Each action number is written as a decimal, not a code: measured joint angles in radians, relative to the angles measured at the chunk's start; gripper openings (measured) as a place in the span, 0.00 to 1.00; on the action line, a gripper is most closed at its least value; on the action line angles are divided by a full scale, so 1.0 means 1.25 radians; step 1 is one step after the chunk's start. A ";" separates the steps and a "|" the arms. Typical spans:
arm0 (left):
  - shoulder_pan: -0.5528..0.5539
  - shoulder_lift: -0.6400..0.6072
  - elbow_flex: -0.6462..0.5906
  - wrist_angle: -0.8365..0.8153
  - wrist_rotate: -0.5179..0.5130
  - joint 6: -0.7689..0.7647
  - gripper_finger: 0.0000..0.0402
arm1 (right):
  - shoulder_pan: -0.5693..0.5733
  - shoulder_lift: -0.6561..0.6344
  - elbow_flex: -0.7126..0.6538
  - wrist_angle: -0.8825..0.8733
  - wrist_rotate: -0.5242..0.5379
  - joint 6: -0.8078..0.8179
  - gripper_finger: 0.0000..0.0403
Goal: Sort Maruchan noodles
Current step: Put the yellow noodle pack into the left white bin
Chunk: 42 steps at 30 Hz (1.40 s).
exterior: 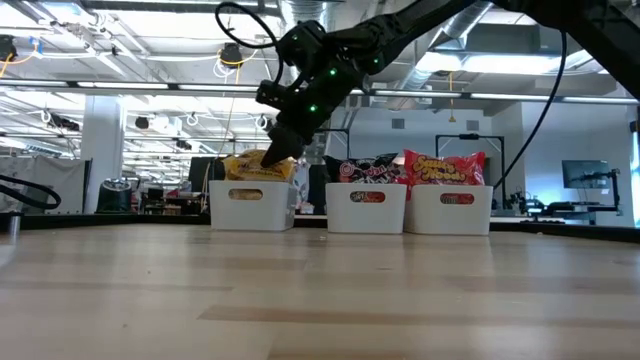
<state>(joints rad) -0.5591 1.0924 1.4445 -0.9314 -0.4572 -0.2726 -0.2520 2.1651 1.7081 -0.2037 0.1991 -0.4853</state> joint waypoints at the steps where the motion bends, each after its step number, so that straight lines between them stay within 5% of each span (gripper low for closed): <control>1: 0.000 0.000 0.000 0.000 0.000 0.000 0.00 | -0.001 0.000 0.000 0.001 0.000 0.010 0.05; 35: 0.000 0.000 0.000 0.000 0.000 0.010 0.00 | -0.021 0.001 0.000 -0.006 -0.057 0.261 0.05; 42: 0.000 -0.001 0.000 -0.001 0.000 0.018 0.00 | -0.023 0.064 0.011 0.021 -0.084 0.302 0.05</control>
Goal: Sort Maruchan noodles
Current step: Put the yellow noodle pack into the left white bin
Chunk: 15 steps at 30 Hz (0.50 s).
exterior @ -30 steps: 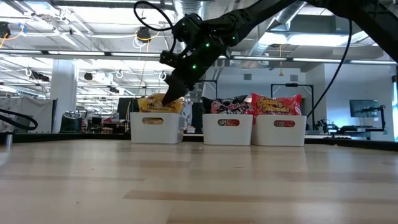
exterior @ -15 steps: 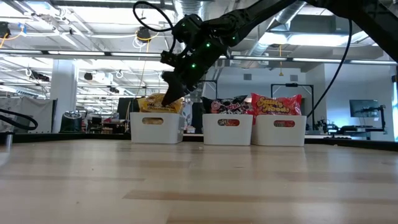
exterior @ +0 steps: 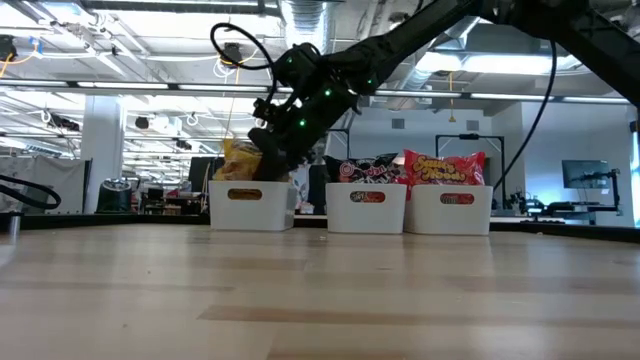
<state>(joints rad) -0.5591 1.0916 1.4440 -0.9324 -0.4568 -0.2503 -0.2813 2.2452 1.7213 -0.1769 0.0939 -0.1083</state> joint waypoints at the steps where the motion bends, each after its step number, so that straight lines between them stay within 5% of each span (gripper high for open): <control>1: 0.000 0.000 0.000 -0.001 0.000 -0.001 0.00 | 0.002 0.000 -0.001 -0.004 0.008 -0.001 0.05; 15: 0.000 0.000 0.000 -0.022 0.000 -0.005 0.00 | 0.015 -0.009 0.105 -0.162 0.034 0.003 0.06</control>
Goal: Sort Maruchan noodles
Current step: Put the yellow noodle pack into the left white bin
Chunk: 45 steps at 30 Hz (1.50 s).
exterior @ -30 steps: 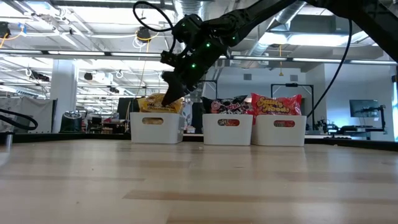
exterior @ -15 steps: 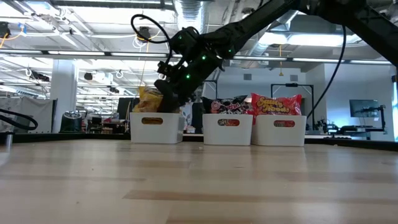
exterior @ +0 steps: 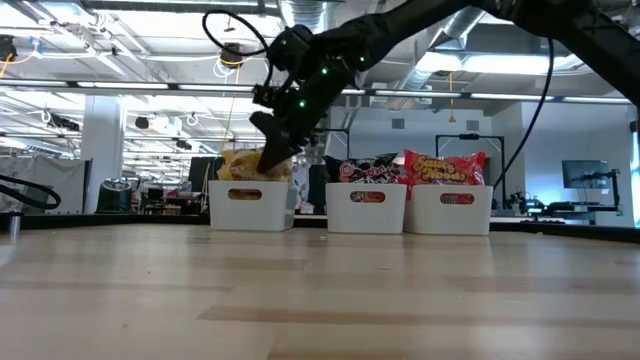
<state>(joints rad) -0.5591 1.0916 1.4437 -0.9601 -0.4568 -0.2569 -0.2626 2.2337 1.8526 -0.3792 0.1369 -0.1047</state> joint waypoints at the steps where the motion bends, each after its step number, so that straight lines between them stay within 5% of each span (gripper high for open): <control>1: 0.000 0.000 0.000 0.000 0.000 0.000 0.00 | 0.005 0.000 0.005 0.000 0.000 0.000 0.06; 13: 0.000 0.000 0.000 0.000 0.000 -0.001 0.00 | 0.031 0.042 0.028 0.152 -0.045 0.003 0.05; 22: 0.000 0.001 0.000 -0.001 0.004 -0.028 0.00 | 0.019 0.088 0.028 0.154 0.024 0.044 0.05; 33: 0.000 0.001 0.000 -0.001 -0.001 -0.012 0.00 | -0.001 0.088 0.028 0.161 -0.095 0.099 0.05; 45: 0.000 0.001 0.000 -0.009 0.000 -0.022 0.00 | 0.018 0.081 0.028 0.168 -0.081 0.077 0.05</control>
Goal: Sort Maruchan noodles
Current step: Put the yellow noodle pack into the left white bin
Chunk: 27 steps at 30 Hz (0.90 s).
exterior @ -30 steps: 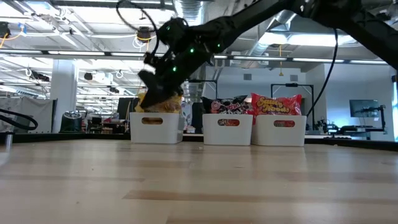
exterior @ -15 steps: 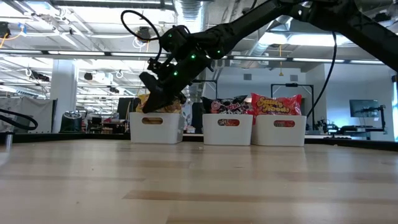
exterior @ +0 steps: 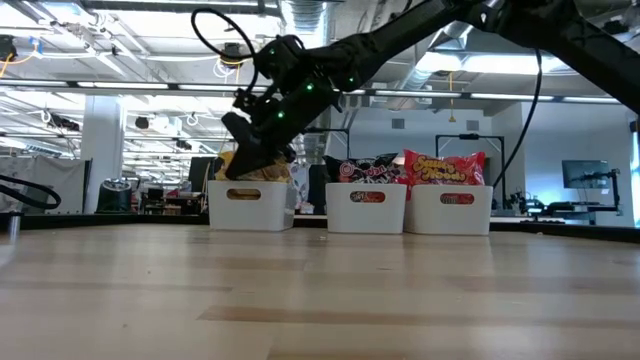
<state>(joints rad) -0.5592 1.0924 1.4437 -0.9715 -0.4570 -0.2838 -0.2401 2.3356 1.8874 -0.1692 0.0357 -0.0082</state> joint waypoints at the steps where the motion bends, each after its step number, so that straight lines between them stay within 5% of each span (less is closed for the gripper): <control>1: 0.000 0.000 0.000 -0.006 0.000 0.000 0.00 | -0.001 0.000 0.000 0.000 0.002 0.000 0.05; 27: 0.000 0.000 0.000 -0.026 -0.001 0.013 0.00 | -0.039 0.007 0.000 -0.048 -0.025 0.099 0.05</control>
<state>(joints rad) -0.5591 1.0924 1.4437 -1.0046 -0.4587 -0.2678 -0.2884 2.3440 1.8877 -0.2290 0.0044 0.1154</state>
